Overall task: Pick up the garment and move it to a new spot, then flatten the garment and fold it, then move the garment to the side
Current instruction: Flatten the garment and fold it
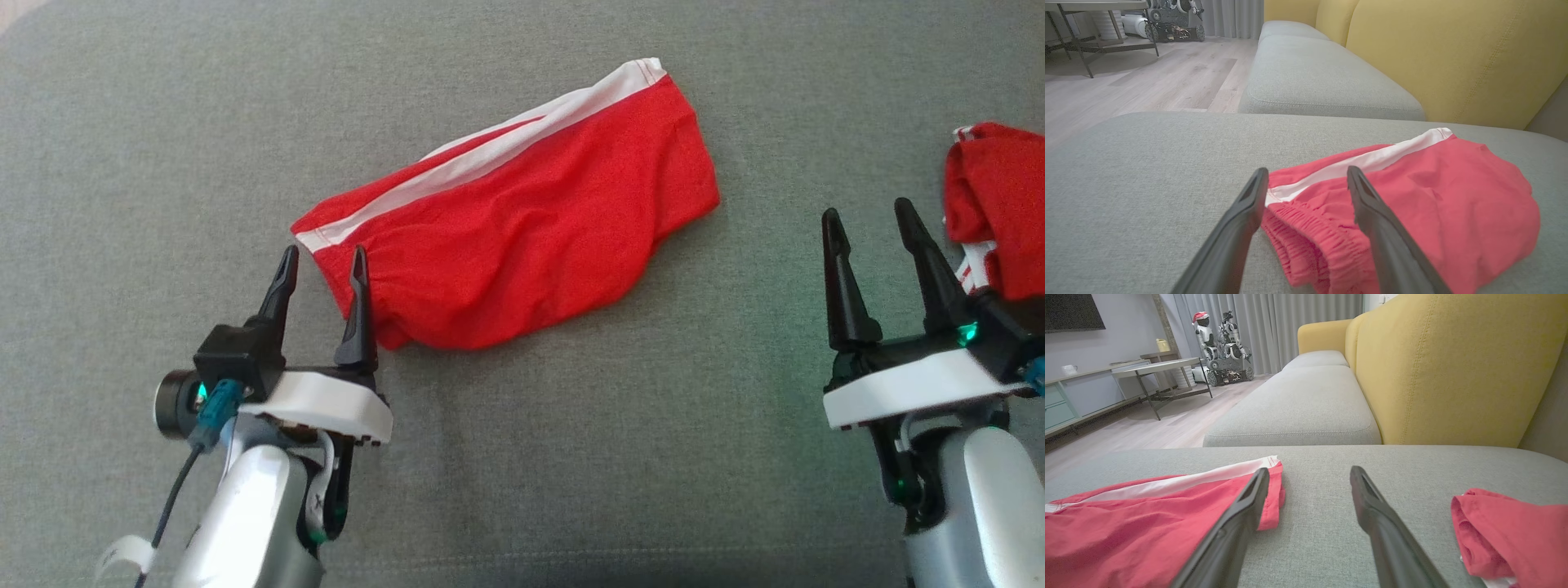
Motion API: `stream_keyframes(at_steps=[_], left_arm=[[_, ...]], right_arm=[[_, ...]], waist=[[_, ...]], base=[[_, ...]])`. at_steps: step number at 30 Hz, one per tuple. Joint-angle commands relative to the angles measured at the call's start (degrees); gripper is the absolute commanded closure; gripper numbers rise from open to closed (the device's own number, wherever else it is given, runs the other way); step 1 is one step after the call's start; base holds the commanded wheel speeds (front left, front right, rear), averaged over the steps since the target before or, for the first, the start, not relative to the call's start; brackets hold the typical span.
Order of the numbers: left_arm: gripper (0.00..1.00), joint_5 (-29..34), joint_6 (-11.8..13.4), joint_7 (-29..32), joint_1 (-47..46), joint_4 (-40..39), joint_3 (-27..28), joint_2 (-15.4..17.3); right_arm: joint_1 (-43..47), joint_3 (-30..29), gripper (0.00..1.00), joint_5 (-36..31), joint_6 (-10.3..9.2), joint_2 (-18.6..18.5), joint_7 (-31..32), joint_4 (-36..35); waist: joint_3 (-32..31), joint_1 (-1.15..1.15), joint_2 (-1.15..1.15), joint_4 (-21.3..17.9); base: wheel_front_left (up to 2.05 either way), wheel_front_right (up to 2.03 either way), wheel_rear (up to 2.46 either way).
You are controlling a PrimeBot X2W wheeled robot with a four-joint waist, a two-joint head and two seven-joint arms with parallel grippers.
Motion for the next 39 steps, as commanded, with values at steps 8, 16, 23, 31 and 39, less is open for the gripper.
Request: stream_keyframes(at_steps=[8, 16, 23, 31, 39], left_arm=[[0.00, 0.25, 0.02, -0.29, -3.60, -2.48, 1.50, 0.50], [0.00, 0.34, -0.51, -0.29, -5.57, -3.04, 0.89, -0.88], [0.00, 0.18, -0.95, -0.29, -5.67, -2.76, 0.02, -1.95], [0.00, 0.13, -0.74, -0.29, -5.22, -3.37, 0.78, -2.35], [0.00, 0.63, -0.70, -0.29, -4.18, -5.17, 2.28, -2.52]], right_arm=[[-5.27, 2.64, 0.00, -0.45, -0.05, -3.27, 1.21, 1.09], [-16.91, 7.98, 0.00, 1.46, -0.05, -6.48, 1.47, 18.35], [-24.40, 11.23, 0.00, 4.22, -0.05, -5.70, 4.28, 34.69], [-28.03, 12.87, 1.00, 7.42, -0.05, -3.93, 6.89, 43.24], [-26.00, 12.96, 1.00, 9.71, -0.05, -3.22, 0.66, 43.33]], waist=[[1.60, 0.00, 0.00, 2.34], [4.04, 0.00, 0.00, 6.17], [4.83, 0.00, 0.00, 9.02], [4.56, 0.00, 0.00, 9.42], [3.24, 0.00, 0.00, 8.50]], base=[[0.00, 0.00, 0.00], [0.00, 0.00, 0.00], [0.00, 0.00, 0.00], [0.00, 0.00, 0.00], [0.00, 0.00, 0.00]])
